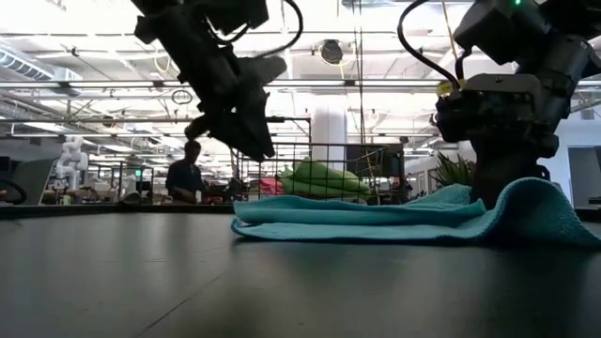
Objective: Fold microfiber towels
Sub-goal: Fold the blue microfiber cloth
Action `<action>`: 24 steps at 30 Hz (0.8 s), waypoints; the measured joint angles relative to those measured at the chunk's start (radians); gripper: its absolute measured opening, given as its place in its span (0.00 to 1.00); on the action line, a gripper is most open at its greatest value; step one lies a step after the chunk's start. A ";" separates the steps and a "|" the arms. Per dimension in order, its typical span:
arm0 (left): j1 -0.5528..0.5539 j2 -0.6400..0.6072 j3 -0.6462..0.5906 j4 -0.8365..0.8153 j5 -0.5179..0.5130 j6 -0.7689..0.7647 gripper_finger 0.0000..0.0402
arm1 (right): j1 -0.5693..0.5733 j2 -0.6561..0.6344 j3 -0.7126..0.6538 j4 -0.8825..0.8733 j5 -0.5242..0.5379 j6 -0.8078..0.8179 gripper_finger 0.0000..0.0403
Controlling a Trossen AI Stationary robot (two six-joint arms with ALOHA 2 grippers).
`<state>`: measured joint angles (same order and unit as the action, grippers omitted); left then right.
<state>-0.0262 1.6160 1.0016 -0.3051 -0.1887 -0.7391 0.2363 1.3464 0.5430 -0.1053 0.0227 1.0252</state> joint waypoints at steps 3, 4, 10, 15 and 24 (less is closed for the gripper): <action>-0.036 0.000 0.000 0.011 0.170 -0.013 0.19 | 0.000 0.000 0.000 -0.001 0.000 0.002 0.10; -0.059 0.008 0.001 0.014 0.200 -0.001 0.17 | 0.000 0.000 0.000 -0.002 0.000 0.002 0.10; -0.231 0.106 0.000 0.020 0.178 0.041 0.02 | 0.000 0.000 0.000 -0.004 0.001 0.002 0.10; -0.300 0.173 -0.001 0.091 0.080 -0.042 0.01 | 0.000 0.000 0.000 0.000 0.001 0.002 0.10; -0.317 0.278 0.001 0.290 0.044 -0.078 0.01 | 0.000 0.000 0.000 0.003 0.001 0.000 0.10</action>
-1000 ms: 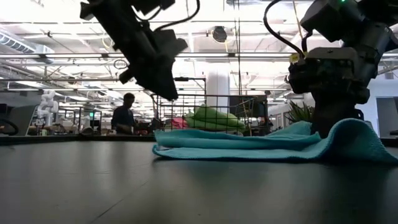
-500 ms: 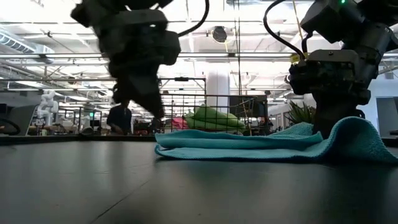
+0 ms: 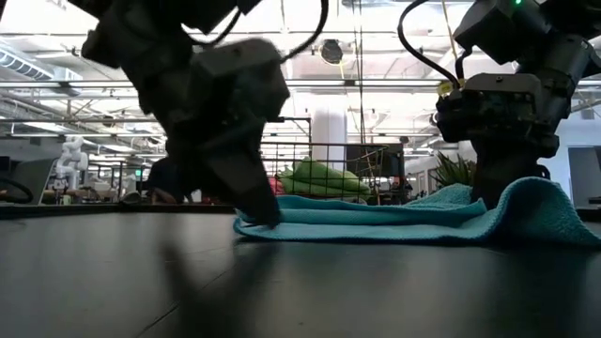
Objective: Fold microfiber towels
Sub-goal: Fold the blue microfiber cloth
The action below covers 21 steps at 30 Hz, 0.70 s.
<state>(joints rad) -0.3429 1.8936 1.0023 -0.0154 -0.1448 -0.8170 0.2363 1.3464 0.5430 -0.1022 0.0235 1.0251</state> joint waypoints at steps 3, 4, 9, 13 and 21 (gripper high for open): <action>-0.001 0.029 0.003 0.000 0.015 -0.032 0.01 | 0.000 0.000 0.000 0.000 -0.001 0.000 0.10; -0.003 0.038 0.004 -0.003 0.025 -0.041 0.01 | 0.000 0.000 0.000 0.001 -0.003 0.000 0.10; -0.012 0.053 0.005 -0.001 0.058 -0.069 0.01 | 0.000 0.000 0.000 0.005 -0.037 -0.053 0.10; -0.015 0.049 0.004 0.002 0.059 -0.069 0.01 | -0.011 -0.017 0.000 0.000 -0.103 -0.085 0.10; -0.019 0.051 0.003 -0.001 0.063 -0.083 0.01 | -0.021 -0.133 0.000 -0.091 -0.182 -0.110 0.10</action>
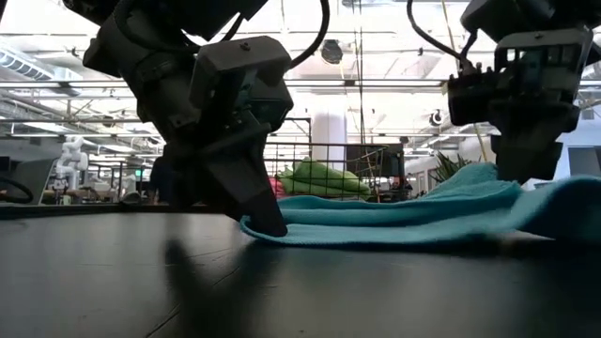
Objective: Fold microfiber towels
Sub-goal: Fold the blue microfiber cloth
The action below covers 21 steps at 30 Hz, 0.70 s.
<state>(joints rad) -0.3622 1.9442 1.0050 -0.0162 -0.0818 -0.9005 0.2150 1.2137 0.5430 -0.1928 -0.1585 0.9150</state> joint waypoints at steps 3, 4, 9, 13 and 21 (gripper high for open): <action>0.000 0.000 0.000 0.000 0.000 0.000 0.01 | -0.009 -0.017 0.000 -0.060 -0.002 -0.011 0.12; 0.000 0.000 0.000 0.000 0.001 0.000 0.01 | -0.012 -0.016 0.000 -0.073 -0.004 -0.014 0.14; 0.000 0.002 -0.001 0.000 0.001 -0.004 0.01 | -0.024 -0.004 0.000 -0.077 0.000 -0.017 0.28; 0.000 0.002 -0.002 0.000 0.001 -0.003 0.01 | -0.045 -0.008 0.000 -0.073 -0.003 -0.050 0.40; 0.000 0.002 -0.002 0.001 0.000 0.000 0.01 | -0.117 -0.121 0.000 -0.083 -0.005 -0.111 0.45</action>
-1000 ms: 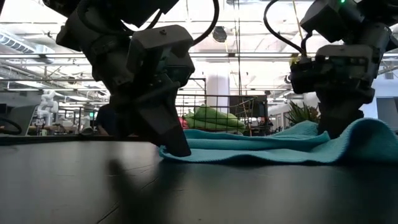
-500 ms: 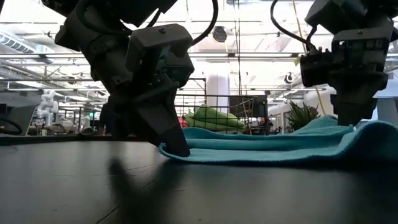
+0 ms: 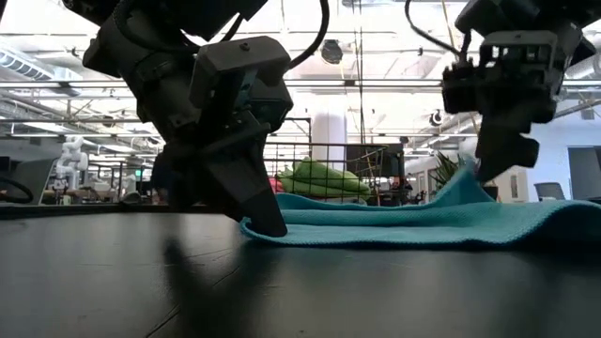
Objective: Fold microfiber towels
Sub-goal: Fold the blue microfiber cloth
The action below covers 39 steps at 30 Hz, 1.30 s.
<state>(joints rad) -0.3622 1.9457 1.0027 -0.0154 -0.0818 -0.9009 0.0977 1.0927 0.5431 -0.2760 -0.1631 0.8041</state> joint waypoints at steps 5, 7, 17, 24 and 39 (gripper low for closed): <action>0.003 0.000 0.000 0.000 0.000 0.000 0.02 | -0.036 -0.061 0.000 -0.130 0.005 -0.057 0.42; 0.003 0.000 0.000 0.000 0.000 0.000 0.01 | -0.053 -0.080 0.000 -0.173 0.006 -0.068 0.42; 0.007 0.000 0.000 -0.001 -0.007 -0.008 0.01 | -0.070 -0.102 0.000 -0.146 0.002 -0.099 0.37; -0.025 0.000 -0.001 -0.020 -0.027 -0.088 0.00 | -0.070 -0.102 0.000 -0.073 0.001 -0.081 0.29; -0.151 -0.003 0.000 -0.079 -0.017 -0.290 0.00 | 0.071 -0.074 0.000 0.102 -0.076 -0.059 0.12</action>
<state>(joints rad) -0.5129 1.9427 1.0031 -0.0941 -0.0993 -1.1904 0.1685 1.0188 0.5430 -0.1739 -0.2392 0.7448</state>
